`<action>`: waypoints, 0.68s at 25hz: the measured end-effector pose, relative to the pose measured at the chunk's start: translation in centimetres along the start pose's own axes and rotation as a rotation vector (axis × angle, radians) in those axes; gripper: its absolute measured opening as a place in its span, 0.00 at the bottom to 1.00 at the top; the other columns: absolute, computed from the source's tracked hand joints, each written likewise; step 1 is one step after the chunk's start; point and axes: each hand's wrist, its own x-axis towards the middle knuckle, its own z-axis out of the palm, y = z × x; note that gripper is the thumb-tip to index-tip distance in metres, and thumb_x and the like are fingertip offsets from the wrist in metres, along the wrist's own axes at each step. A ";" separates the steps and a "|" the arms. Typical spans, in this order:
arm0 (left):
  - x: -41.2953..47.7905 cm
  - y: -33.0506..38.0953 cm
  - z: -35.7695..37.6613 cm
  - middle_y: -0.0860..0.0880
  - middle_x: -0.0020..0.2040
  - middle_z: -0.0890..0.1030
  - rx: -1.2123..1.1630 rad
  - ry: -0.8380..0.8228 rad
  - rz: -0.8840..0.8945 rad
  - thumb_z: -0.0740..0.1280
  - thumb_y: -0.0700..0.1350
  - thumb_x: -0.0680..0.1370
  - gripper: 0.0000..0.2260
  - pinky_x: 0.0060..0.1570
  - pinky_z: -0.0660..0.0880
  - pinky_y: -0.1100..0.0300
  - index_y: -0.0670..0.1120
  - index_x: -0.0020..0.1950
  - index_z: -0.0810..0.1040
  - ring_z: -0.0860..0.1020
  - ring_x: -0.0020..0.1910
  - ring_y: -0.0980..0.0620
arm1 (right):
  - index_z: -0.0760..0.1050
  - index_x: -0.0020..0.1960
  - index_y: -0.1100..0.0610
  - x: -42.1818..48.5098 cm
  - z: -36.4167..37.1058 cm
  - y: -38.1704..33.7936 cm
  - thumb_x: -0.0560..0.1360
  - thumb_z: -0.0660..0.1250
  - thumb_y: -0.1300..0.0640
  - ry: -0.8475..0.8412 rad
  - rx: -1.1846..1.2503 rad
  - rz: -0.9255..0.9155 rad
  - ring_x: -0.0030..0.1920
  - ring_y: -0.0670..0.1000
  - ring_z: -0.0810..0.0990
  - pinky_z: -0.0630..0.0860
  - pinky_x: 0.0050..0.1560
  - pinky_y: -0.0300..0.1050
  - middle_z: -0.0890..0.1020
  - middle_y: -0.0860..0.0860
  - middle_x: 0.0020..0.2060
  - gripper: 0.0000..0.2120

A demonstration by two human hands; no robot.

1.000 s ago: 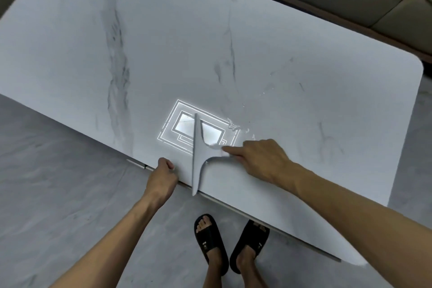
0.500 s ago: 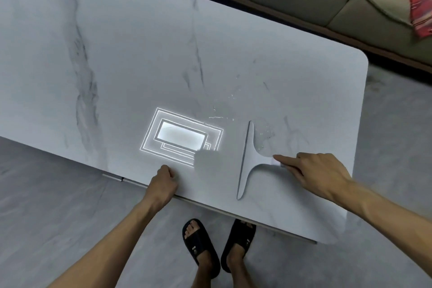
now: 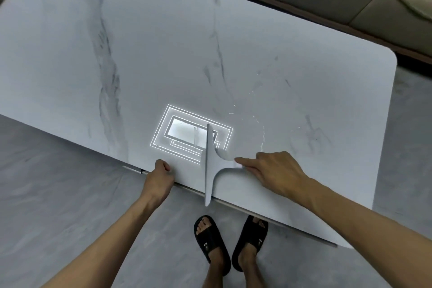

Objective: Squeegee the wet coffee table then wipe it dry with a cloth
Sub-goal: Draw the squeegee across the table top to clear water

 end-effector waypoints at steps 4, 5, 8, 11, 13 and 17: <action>-0.3 -0.4 -0.3 0.46 0.37 0.73 -0.038 -0.007 -0.012 0.56 0.34 0.73 0.08 0.28 0.63 0.59 0.44 0.49 0.68 0.69 0.31 0.49 | 0.60 0.71 0.31 -4.1 -1.3 3.3 0.82 0.47 0.43 0.002 -0.065 0.153 0.35 0.53 0.79 0.64 0.32 0.44 0.76 0.45 0.37 0.19; -0.4 -0.2 -0.6 0.46 0.37 0.73 -0.055 0.007 -0.014 0.55 0.34 0.73 0.08 0.28 0.63 0.59 0.44 0.49 0.68 0.69 0.31 0.49 | 0.61 0.71 0.31 -4.2 -2.0 3.0 0.82 0.47 0.43 0.006 -0.077 0.155 0.34 0.54 0.79 0.64 0.31 0.44 0.75 0.45 0.35 0.19; -0.2 -0.1 -2.2 0.46 0.38 0.73 -0.140 0.116 -0.022 0.55 0.34 0.73 0.09 0.29 0.64 0.59 0.44 0.49 0.68 0.69 0.32 0.49 | 0.64 0.71 0.33 -0.3 -4.1 -0.9 0.82 0.50 0.42 0.034 -0.059 0.001 0.31 0.54 0.77 0.63 0.30 0.43 0.75 0.47 0.35 0.18; 0.4 -0.7 -3.9 0.45 0.41 0.75 -0.184 0.232 -0.031 0.57 0.34 0.74 0.08 0.32 0.67 0.56 0.43 0.50 0.69 0.72 0.36 0.46 | 0.65 0.71 0.35 6.7 -4.4 -7.5 0.83 0.49 0.43 0.033 -0.002 -0.185 0.36 0.57 0.78 0.63 0.33 0.44 0.78 0.51 0.41 0.18; 0.9 -1.6 -4.9 0.45 0.43 0.76 -0.181 0.268 -0.042 0.59 0.36 0.75 0.05 0.32 0.67 0.56 0.44 0.49 0.69 0.73 0.38 0.45 | 0.63 0.72 0.35 10.9 -4.0 -11.5 0.83 0.49 0.43 0.009 0.010 -0.221 0.40 0.59 0.79 0.63 0.36 0.45 0.79 0.52 0.46 0.18; 1.8 -3.1 -6.0 0.48 0.38 0.75 -0.124 0.241 -0.038 0.59 0.37 0.75 0.05 0.30 0.66 0.58 0.46 0.48 0.68 0.72 0.34 0.50 | 0.65 0.71 0.36 15.1 -2.7 -13.6 0.84 0.50 0.47 0.024 0.013 -0.185 0.45 0.59 0.80 0.63 0.37 0.44 0.79 0.51 0.45 0.17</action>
